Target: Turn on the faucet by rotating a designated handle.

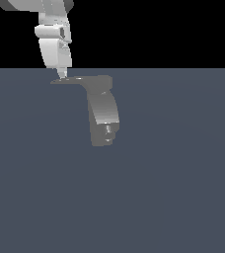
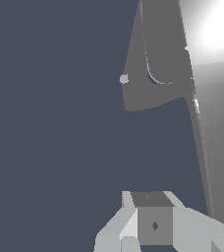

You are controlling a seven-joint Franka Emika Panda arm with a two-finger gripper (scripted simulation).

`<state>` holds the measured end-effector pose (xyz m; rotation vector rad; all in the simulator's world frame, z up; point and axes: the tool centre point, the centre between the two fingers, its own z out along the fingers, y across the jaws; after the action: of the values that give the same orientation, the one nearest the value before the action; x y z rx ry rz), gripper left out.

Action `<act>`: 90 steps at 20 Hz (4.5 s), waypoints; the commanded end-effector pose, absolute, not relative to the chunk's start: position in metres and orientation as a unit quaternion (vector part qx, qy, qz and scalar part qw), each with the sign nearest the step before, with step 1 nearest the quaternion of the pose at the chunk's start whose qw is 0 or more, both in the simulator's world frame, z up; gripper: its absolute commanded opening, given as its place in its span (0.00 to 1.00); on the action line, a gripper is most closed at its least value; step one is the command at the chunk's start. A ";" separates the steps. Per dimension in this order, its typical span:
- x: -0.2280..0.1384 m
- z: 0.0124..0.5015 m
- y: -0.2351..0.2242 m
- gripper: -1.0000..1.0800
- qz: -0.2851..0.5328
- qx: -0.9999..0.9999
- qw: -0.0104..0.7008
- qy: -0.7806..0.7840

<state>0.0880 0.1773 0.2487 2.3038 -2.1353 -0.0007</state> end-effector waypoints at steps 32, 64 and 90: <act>-0.005 0.249 0.175 0.00 0.000 0.733 0.000 -0.680; -0.078 0.249 0.098 0.00 0.000 0.733 0.000 -0.680; -0.068 0.249 0.000 0.00 0.000 0.742 0.000 -0.671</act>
<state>-0.0720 0.0058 0.2489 2.3364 -2.1002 -0.0020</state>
